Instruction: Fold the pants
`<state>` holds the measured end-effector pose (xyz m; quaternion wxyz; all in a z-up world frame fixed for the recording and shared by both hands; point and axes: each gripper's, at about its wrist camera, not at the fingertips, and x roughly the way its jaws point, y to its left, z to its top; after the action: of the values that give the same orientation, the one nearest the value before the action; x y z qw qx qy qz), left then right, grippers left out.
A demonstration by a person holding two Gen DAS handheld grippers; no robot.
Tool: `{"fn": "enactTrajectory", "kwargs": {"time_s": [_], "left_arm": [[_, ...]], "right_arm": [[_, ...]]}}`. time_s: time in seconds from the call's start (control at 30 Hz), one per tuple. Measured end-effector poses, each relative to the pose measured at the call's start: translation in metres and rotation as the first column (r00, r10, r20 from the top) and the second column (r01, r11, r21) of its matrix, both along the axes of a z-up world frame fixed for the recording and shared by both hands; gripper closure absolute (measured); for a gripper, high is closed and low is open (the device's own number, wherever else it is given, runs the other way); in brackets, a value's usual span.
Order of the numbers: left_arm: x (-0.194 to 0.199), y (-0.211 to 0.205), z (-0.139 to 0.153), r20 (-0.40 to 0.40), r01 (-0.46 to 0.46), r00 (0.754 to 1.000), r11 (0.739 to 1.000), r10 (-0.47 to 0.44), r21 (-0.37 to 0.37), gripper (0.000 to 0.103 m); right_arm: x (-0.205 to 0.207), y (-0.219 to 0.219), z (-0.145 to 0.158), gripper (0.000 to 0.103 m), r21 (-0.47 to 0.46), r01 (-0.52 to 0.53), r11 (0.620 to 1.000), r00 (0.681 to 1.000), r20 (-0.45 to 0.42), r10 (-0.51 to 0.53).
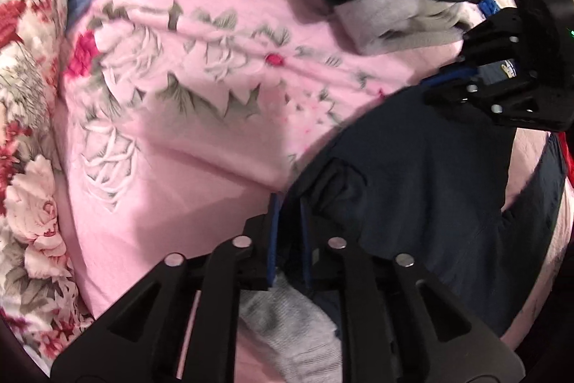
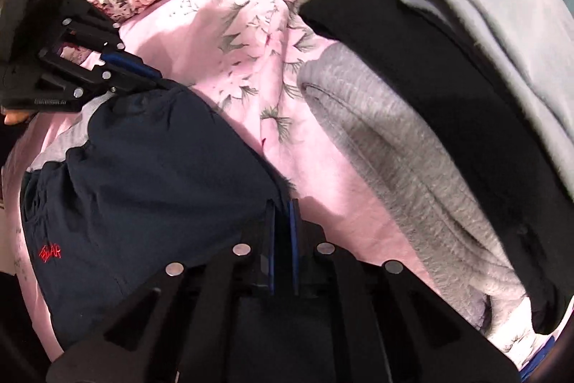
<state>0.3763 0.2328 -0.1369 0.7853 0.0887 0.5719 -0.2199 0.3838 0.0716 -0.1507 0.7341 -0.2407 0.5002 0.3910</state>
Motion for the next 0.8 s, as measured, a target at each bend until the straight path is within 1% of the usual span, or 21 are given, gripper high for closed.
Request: {"fn": "enactTrajectory", "kwargs": {"time_s": [0.03,0.07,0.1,0.13,0.2,0.23,0.3,0.33,0.37,0.4,0.43,0.57,0.63,0.73,0.8], "left_arm": [[0.004,0.000,-0.004,-0.034,0.020,0.999,1.000,-0.020,0.003,0.083],[0.008,-0.002,-0.005,-0.053,0.049,0.997,0.999,-0.048,0.013,0.081],[0.010,-0.004,-0.005,-0.065,0.072,0.995,0.997,-0.071,0.015,0.077],[0.012,-0.007,-0.005,-0.088,0.106,0.991,0.994,-0.105,0.010,0.068],[0.016,-0.013,-0.007,-0.115,0.152,0.982,0.988,-0.151,0.000,0.058],[0.018,-0.017,-0.007,-0.115,0.166,0.980,0.986,-0.163,0.012,0.057],[0.018,-0.025,-0.008,-0.098,0.186,0.979,0.981,-0.180,0.051,0.061],[0.016,-0.029,-0.008,-0.077,0.191,0.980,0.978,-0.185,0.081,0.077],[0.015,-0.030,-0.008,-0.065,0.193,0.980,0.977,-0.187,0.093,0.083],[0.016,-0.029,-0.007,-0.071,0.181,0.982,0.981,-0.175,0.074,0.092],[0.015,-0.028,-0.007,-0.075,0.173,0.983,0.983,-0.168,0.061,0.095],[0.006,-0.029,-0.001,-0.030,0.141,0.990,0.987,-0.140,0.073,0.095],[-0.002,-0.026,0.007,-0.008,0.122,0.992,0.990,-0.122,0.072,0.096],[-0.014,-0.024,0.028,0.036,0.104,0.994,0.992,-0.107,0.069,0.096],[-0.025,-0.020,0.048,0.070,0.104,0.992,0.992,-0.109,0.073,0.096]], "right_arm": [[-0.002,0.002,0.000,0.096,0.000,-0.006,1.000,1.000,0.004,0.006],[0.002,-0.003,0.003,0.096,-0.001,-0.011,1.000,1.000,0.005,0.011],[0.003,-0.007,0.004,0.096,-0.002,-0.014,1.000,1.000,0.008,0.014],[0.006,-0.005,0.005,0.096,-0.002,-0.018,1.000,1.000,0.009,0.018],[0.007,-0.006,0.005,0.096,0.003,-0.024,1.000,1.000,0.004,0.024],[0.008,-0.008,0.005,0.096,0.006,-0.024,1.000,1.000,-0.002,0.024],[0.007,-0.018,0.003,0.096,0.011,-0.016,1.000,1.000,-0.024,0.016],[0.009,-0.020,0.002,0.096,0.010,-0.015,1.000,0.999,-0.030,0.015],[0.009,-0.020,0.000,0.096,0.014,-0.014,1.000,1.000,-0.028,0.014],[0.009,-0.019,0.000,0.096,0.020,-0.016,1.000,0.999,-0.028,0.017],[0.010,-0.020,0.002,0.096,0.026,-0.017,1.000,0.999,-0.029,0.018],[0.010,-0.034,0.014,0.096,0.089,0.012,0.996,0.998,-0.070,-0.005],[0.006,-0.043,0.024,0.096,0.114,0.022,0.993,0.997,-0.074,-0.013],[-0.008,-0.051,0.042,0.096,0.131,0.024,0.991,0.998,-0.055,-0.017],[-0.026,-0.054,0.056,0.096,0.136,0.008,0.991,0.999,-0.037,-0.003]]}}
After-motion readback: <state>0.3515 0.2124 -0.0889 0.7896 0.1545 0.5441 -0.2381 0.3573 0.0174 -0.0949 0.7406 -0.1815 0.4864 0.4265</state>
